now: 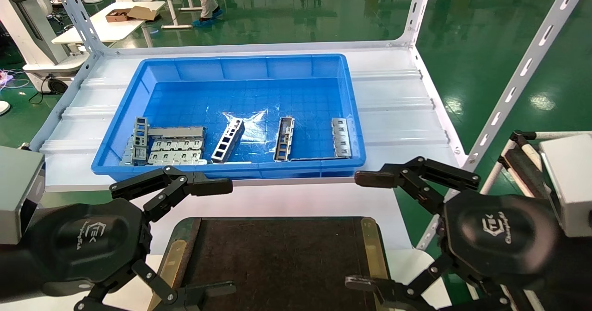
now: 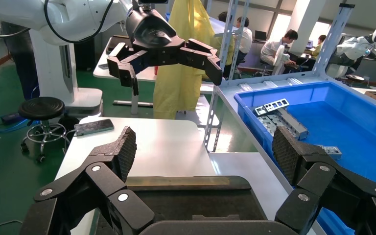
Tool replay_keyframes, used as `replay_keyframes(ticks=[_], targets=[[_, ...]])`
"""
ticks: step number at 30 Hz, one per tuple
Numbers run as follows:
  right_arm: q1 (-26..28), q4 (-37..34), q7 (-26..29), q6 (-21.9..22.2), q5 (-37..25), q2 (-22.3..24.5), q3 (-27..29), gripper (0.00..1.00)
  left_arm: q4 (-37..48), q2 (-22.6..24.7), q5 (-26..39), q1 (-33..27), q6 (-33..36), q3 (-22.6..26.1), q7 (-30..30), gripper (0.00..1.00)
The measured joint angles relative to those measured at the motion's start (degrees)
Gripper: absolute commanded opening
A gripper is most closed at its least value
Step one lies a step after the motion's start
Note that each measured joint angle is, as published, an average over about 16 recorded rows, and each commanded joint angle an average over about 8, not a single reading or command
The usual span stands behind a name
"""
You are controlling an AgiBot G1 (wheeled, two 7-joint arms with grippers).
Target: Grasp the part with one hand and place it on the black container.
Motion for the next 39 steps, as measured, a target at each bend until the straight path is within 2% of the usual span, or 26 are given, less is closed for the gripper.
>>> replay_keyframes(ticks=[25, 33, 39], targets=[[0.0, 0.0, 0.0, 0.0, 0.0, 0.0, 0.0, 1.00, 0.2, 0.5, 1.0, -0.9, -0.6, 0.4, -0.2, 1.00], [0.0, 0.0, 0.0, 0.0, 0.0, 0.0, 0.0, 1.00, 1.5, 2.5, 4.5, -3.0, -3.6, 1.8, -1.1, 1.00], [0.0, -0.1, 0.0, 0.0, 0.0, 0.0, -0.1, 1.00, 3.8, 5.8, 9.4, -5.8, -8.4, 4.1, -3.5, 1.00]])
